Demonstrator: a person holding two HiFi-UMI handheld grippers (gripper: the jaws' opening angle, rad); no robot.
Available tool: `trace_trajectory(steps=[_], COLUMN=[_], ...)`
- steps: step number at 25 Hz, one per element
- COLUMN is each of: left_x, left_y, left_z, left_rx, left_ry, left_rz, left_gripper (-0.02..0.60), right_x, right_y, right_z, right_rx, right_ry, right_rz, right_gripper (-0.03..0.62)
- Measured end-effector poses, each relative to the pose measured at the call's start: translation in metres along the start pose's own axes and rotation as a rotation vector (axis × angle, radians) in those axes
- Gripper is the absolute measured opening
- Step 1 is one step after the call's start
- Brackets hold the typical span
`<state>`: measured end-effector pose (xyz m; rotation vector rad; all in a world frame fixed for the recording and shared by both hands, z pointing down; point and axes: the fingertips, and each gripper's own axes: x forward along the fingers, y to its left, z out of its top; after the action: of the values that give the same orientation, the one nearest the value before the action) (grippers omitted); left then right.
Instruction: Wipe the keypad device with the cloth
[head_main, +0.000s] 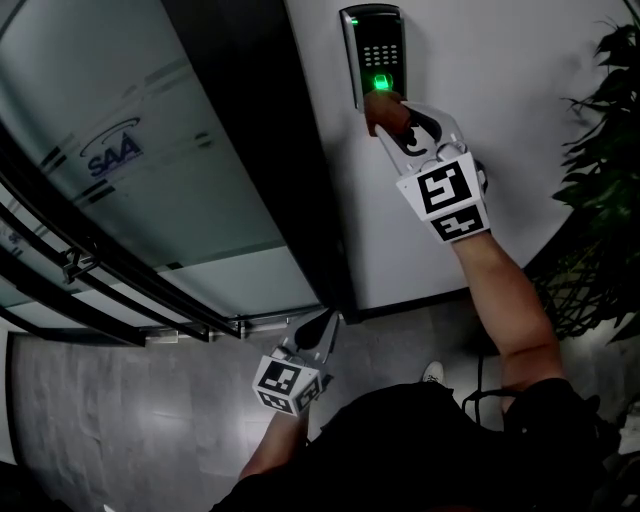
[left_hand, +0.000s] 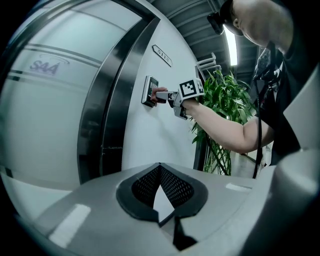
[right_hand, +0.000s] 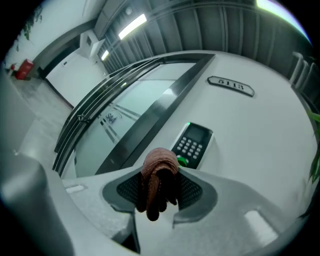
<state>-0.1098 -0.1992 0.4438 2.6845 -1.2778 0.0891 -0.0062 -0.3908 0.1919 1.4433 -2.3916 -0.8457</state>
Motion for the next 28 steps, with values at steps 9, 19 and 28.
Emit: trace_trajectory(steps=[9,19,28], left_x=[0.001,0.000,0.001], left_y=[-0.001,0.001,-0.001], left_z=[0.000,-0.001,-0.001], left_rx=[-0.010,-0.008,-0.004], left_ry=[-0.003,-0.005,0.000], left_rz=[0.002,0.009,-0.005], left_gripper=[0.015,0.015,0.015], right_x=[0.019,0.042,0.042], right_y=[-0.064,-0.087,-0.072], right_z=[0.072,0.082,0.066], right_rx=[-0.043,-0.045,-0.055], right_ry=[-0.087,-0.070,-0.047], right_rz=[-0.110,-0.156,-0.135], right_gripper=[0.146,0.146,0.146])
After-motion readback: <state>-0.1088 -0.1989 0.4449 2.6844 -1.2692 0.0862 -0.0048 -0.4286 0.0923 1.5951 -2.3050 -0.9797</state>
